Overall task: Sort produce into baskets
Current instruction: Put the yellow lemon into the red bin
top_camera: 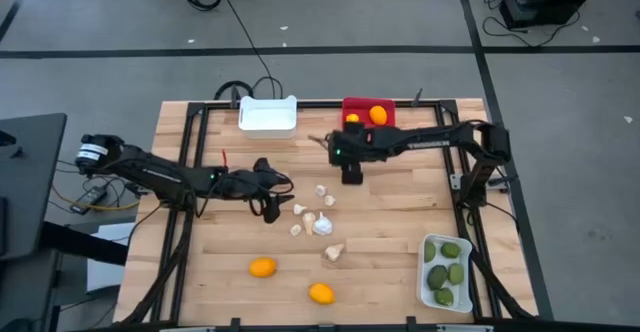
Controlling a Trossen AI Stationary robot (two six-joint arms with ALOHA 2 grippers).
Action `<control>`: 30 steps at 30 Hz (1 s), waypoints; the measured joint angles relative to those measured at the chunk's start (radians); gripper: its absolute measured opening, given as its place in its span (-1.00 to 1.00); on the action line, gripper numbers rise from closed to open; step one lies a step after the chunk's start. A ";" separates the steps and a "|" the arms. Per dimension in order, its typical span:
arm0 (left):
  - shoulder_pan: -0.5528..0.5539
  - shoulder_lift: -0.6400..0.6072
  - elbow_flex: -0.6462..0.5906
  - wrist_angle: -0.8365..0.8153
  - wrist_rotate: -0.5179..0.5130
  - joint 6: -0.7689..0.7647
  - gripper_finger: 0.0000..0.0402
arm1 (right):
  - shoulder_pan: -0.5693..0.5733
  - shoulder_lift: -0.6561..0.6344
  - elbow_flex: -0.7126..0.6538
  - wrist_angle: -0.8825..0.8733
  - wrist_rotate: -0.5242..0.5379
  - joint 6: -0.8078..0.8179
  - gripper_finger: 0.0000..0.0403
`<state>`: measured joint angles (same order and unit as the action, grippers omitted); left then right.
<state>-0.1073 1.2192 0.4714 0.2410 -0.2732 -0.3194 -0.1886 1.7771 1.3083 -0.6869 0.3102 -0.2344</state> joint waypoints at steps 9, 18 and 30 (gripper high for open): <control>-0.062 -0.004 -0.059 -0.056 -0.015 0.025 0.20 | -0.275 -0.006 0.000 0.070 0.034 0.009 0.03; -0.092 -0.002 -0.059 -0.118 0.129 0.077 0.20 | -0.431 -0.005 0.001 0.111 -0.121 0.097 0.39; -0.120 -0.021 0.085 -0.466 0.276 0.097 0.12 | -0.171 -0.005 0.001 0.119 0.010 0.269 0.76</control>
<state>-0.2275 1.1984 0.5564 -0.2251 0.0024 -0.2222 -0.3594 1.7718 1.3090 -0.5680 0.3200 0.0345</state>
